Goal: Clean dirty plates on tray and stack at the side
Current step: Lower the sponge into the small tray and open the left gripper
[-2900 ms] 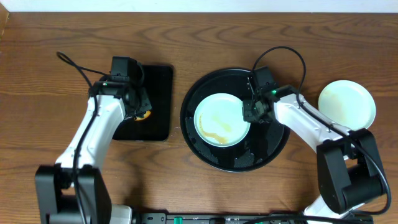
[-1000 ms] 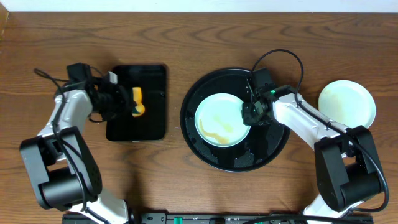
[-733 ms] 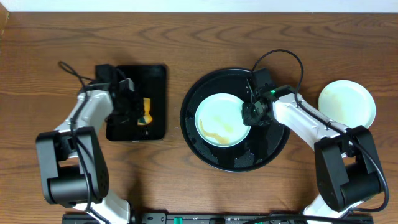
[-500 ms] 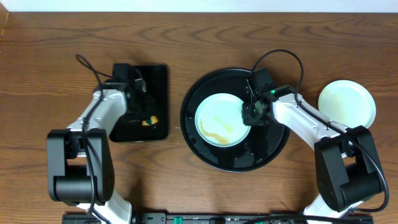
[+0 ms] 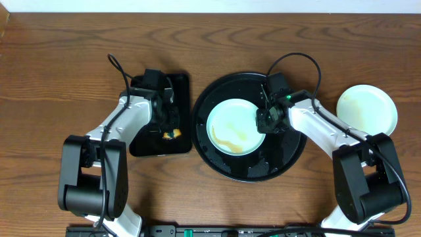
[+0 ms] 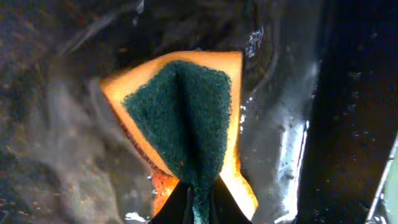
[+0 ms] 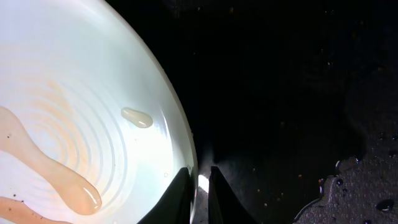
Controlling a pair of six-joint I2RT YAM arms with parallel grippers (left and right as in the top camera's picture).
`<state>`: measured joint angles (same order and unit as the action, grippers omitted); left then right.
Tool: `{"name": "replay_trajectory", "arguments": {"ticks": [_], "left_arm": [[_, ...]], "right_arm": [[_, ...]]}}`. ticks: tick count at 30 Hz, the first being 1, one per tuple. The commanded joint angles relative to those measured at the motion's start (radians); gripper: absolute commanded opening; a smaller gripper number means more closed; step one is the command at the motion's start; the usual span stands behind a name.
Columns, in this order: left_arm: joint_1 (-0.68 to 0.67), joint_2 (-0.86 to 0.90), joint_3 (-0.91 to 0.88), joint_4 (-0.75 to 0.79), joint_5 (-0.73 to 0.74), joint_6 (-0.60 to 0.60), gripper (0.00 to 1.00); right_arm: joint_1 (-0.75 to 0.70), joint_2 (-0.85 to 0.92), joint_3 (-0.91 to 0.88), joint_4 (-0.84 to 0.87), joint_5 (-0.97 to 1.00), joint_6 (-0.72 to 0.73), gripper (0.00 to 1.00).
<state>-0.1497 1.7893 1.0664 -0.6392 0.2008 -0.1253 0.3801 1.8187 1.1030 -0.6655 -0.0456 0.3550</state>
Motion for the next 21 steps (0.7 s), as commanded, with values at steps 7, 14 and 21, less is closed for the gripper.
{"name": "replay_trajectory", "arguments": {"ticks": [7, 14, 21], "left_arm": [[0.05, 0.008, -0.013, -0.01, -0.061, 0.053, 0.08], [0.036, 0.008, -0.013, -0.01, -0.106, 0.07, 0.15], [0.036, -0.007, 0.019, -0.045, -0.116, 0.068, 0.47]], "right_arm": [[0.001, 0.008, -0.003, -0.005, 0.011, -0.005, 0.1], [0.001, 0.008, -0.003, -0.004, 0.011, -0.005, 0.1], [0.001, 0.008, -0.003, -0.003, 0.011, -0.004, 0.11]]}}
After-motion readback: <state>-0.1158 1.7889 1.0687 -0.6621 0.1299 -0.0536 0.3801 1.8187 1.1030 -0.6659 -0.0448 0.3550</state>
